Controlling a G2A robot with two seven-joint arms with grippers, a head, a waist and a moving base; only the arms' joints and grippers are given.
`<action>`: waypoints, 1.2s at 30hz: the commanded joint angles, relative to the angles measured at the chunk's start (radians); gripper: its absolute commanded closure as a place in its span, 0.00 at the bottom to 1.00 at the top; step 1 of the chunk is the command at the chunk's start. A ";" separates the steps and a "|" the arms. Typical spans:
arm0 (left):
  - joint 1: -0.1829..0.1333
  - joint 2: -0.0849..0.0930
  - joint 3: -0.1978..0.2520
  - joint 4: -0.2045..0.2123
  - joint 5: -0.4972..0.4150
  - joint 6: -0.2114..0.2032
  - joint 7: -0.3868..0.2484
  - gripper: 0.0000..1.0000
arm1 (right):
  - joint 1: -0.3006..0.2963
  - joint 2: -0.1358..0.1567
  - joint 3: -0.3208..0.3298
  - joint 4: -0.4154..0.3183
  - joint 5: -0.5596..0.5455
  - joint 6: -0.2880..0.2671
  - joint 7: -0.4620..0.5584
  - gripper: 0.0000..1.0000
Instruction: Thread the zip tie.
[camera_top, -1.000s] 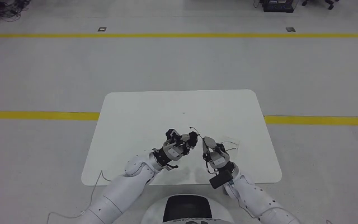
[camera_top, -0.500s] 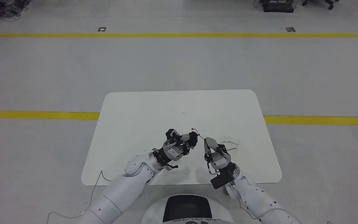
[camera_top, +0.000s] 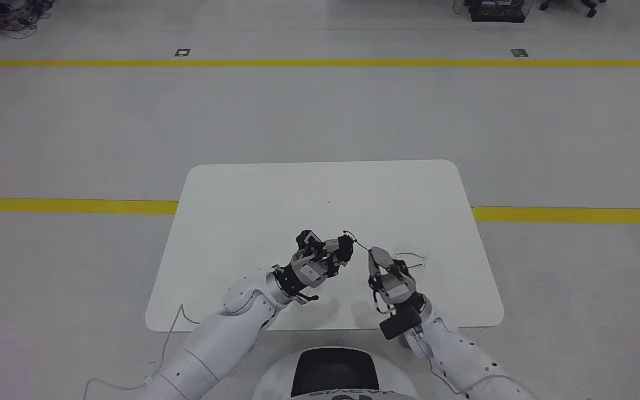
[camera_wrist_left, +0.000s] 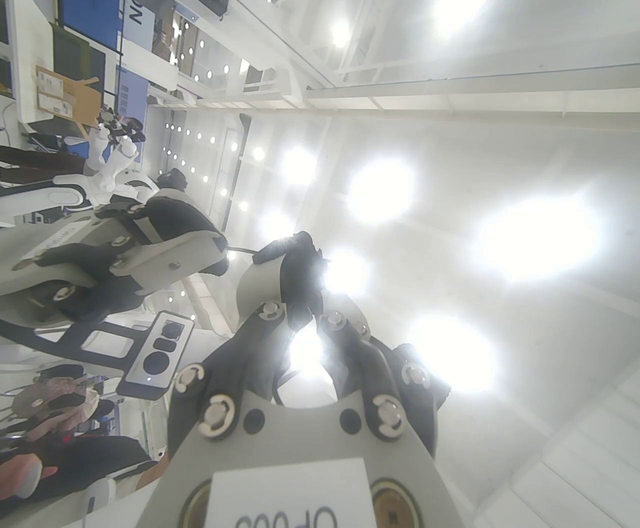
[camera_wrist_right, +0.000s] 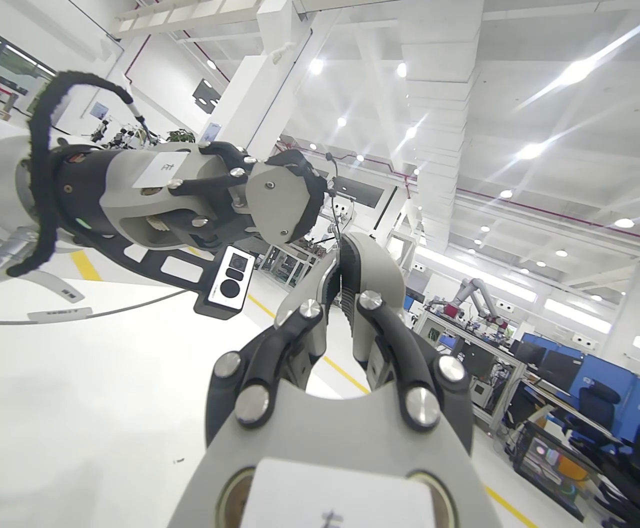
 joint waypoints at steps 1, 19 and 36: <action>0.000 0.000 0.000 0.000 0.000 0.000 0.000 1.00 | -0.005 0.001 0.006 -0.001 0.000 0.000 -0.003 1.00; 0.000 0.000 0.000 0.000 0.000 0.000 0.000 1.00 | -0.043 0.003 0.062 -0.007 0.000 0.000 -0.015 1.00; 0.000 0.000 0.000 0.000 0.000 0.000 0.000 1.00 | -0.048 0.000 0.084 0.008 0.000 0.000 -0.007 1.00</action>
